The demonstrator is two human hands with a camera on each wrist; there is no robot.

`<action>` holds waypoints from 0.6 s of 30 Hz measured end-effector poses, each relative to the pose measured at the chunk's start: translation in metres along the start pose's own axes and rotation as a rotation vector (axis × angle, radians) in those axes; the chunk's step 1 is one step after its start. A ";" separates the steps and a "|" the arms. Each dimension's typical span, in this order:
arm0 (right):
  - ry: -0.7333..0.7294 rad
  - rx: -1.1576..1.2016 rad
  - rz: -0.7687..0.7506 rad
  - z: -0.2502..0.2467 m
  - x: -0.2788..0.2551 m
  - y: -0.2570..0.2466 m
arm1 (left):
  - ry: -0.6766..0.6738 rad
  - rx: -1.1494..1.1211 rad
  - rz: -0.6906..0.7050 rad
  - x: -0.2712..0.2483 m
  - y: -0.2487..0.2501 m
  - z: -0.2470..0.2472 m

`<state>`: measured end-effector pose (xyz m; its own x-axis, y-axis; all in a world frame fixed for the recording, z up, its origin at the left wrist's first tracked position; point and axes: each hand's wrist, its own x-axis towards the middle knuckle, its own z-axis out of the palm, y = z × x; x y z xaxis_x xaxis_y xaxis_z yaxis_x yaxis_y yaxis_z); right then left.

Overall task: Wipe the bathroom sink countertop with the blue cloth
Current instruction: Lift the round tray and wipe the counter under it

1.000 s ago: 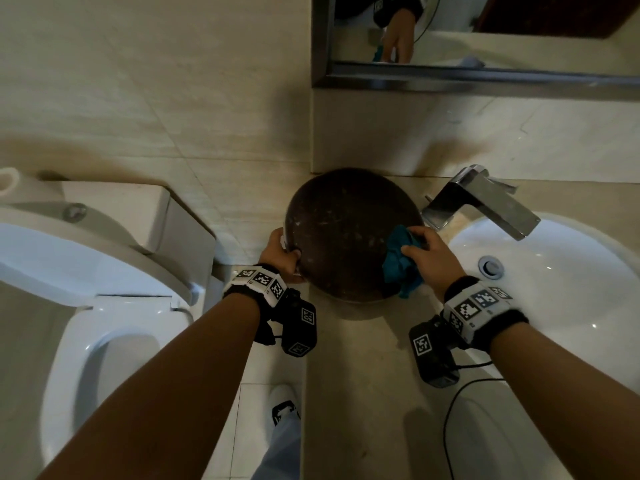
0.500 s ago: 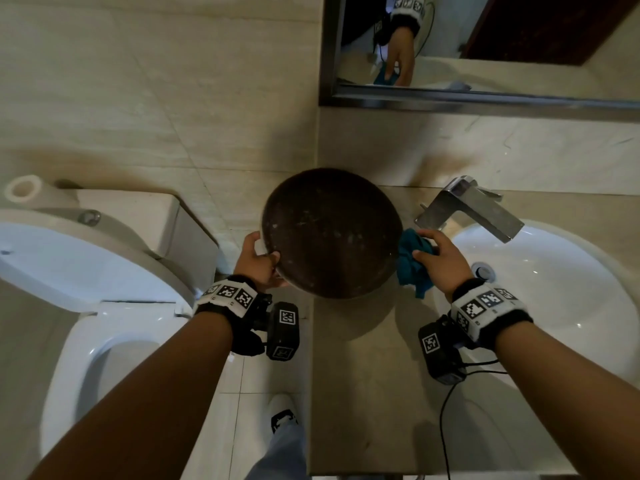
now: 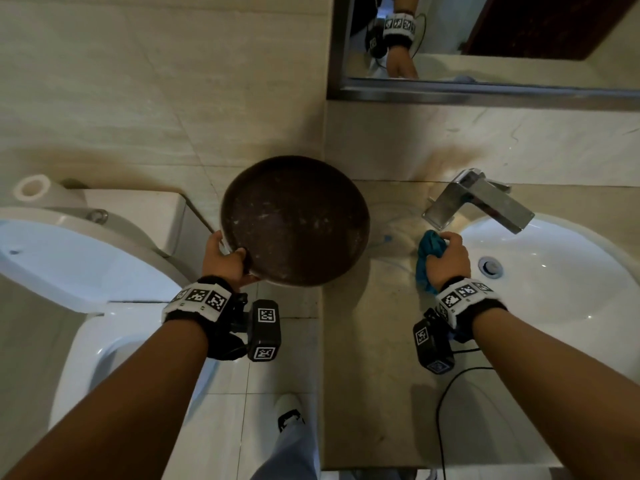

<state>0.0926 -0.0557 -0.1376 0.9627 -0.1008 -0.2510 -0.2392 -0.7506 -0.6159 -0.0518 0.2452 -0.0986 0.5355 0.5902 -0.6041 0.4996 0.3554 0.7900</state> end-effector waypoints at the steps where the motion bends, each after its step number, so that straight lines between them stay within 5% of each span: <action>1: 0.023 -0.008 -0.009 -0.001 0.000 0.001 | 0.007 -0.008 -0.007 0.000 0.000 -0.002; 10: -0.121 -0.433 -0.085 0.035 -0.012 0.014 | 0.010 -0.063 -0.049 0.007 -0.002 -0.013; 18: -0.111 -0.566 -0.250 0.029 -0.014 0.020 | -0.038 -0.142 -0.058 0.016 -0.004 -0.015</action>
<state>0.0709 -0.0506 -0.1685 0.9547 0.1684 -0.2454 0.1249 -0.9752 -0.1829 -0.0561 0.2639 -0.1100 0.5356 0.5385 -0.6505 0.4307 0.4884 0.7589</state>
